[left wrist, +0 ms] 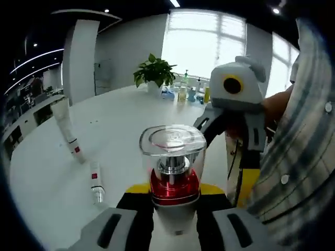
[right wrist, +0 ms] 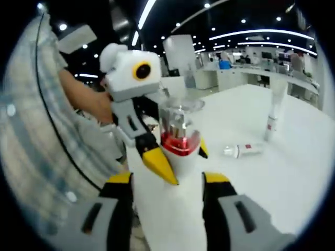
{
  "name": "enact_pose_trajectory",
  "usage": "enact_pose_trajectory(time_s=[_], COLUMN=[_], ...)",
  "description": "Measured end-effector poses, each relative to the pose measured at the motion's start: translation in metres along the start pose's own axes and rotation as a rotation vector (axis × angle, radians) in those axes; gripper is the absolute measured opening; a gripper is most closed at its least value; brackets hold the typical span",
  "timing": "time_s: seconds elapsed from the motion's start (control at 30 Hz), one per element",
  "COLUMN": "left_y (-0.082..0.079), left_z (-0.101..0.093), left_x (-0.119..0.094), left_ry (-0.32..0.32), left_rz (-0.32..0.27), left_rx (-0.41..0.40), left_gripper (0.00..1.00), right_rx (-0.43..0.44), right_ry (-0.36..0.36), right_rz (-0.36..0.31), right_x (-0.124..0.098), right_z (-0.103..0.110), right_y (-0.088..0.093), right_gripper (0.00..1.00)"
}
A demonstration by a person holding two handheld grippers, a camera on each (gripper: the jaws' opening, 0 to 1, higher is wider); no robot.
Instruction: Arrange the skincare products in the storage area until every visible bottle or jar stands upright without overlapping.
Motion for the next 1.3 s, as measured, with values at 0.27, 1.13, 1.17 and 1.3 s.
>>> enact_pose_trajectory(time_s=[0.27,1.13,1.17,1.3], left_y=[0.006,0.024,0.024,0.026], left_z=[-0.003,0.003,0.003,0.0], left_x=[0.007,0.009,0.009,0.006], left_ry=[0.048,0.144,0.145,0.173], left_rz=[-0.003,-0.043,-0.043,-0.038], left_rx=[0.05,0.128,0.127,0.176], left_gripper=[0.29,0.3,0.3,0.3], right_rx=[-0.022,0.018,0.019,0.018], right_ry=[-0.021,-0.017,-0.019,-0.025], right_rz=[0.005,-0.016,-0.016,-0.016], right_x=[-0.001,0.002,0.003,0.007], right_z=[0.005,0.0,0.0,0.0], right_y=[0.0,-0.005,-0.005,-0.007], right_gripper=[0.52,0.52,0.52,0.52])
Point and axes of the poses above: the point that each gripper's makers call its tool centre point, and the gripper's own axes: x roughly forward along the fingers, z roughly to its left, y roughly out of its underside, the point moved 3 cm from there along -x, roughly backward along the fingers, and after that the axes turned 6 degrees about -z, right-handed, at the moved point
